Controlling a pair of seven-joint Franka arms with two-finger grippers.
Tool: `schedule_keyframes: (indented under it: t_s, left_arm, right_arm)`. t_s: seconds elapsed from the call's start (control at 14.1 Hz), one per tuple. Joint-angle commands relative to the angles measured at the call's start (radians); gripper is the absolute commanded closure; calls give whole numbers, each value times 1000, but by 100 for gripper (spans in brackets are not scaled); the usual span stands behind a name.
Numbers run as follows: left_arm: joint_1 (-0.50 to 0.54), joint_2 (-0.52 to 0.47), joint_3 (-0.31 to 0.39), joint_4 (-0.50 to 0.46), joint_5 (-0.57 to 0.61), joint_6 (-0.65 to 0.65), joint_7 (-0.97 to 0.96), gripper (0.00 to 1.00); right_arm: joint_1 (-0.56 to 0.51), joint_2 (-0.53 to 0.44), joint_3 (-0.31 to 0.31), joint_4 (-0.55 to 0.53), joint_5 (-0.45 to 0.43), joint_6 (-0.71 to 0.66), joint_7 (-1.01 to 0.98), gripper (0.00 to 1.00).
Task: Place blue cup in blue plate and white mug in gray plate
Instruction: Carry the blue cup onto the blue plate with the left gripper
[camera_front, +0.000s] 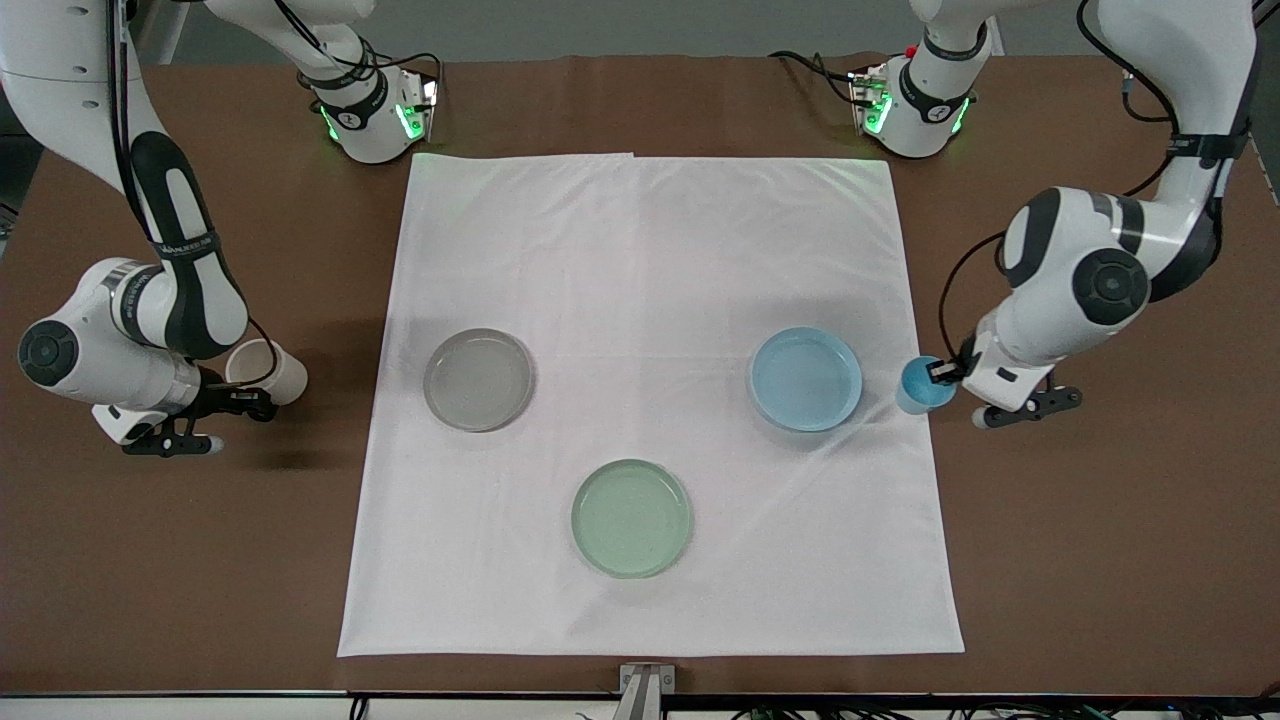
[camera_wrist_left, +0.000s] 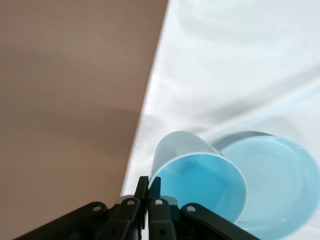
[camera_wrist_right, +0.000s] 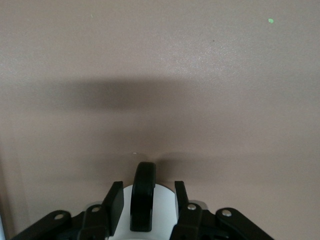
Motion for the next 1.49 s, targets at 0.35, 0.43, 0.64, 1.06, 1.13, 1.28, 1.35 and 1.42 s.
schedule_keyframes:
  t_s: [0.35, 0.43, 0.64, 1.06, 1.13, 1.28, 1.35, 1.42]
  left_arm:
    - [-187, 155, -22, 82, -9, -7, -302, 100]
    - [-202, 166, -22, 90, -9, -7, -325, 99]
    - [-209, 189, -22, 93, -5, 2, -331, 72]
    - [-184, 143, -18, 116, 0, -10, -319, 0]
    - [-170, 123, -14, 145, -5, -41, -322, 0]
    - [-130, 110, -19, 246, -6, -180, -316, 0]
    - [-115, 110, -18, 316, -6, -275, -290, 0]
    - [-92, 112, -18, 382, -5, -359, -240, 0]
  right_arm:
    - [-10, -15, 14, -13, 19, 8, -19, 85]
    - [-10, -17, 14, -10, 19, 3, -17, 88]
    - [1, -50, 14, 37, 19, -124, -11, 94]
    - [203, -137, 14, 96, 19, -304, 250, 95]
    - [255, -135, 14, 96, 19, -299, 316, 95]
    - [353, -126, 14, 98, 21, -273, 454, 95]
    - [399, -123, 14, 98, 22, -243, 501, 95]
    - [428, -115, 14, 98, 22, -212, 515, 95]
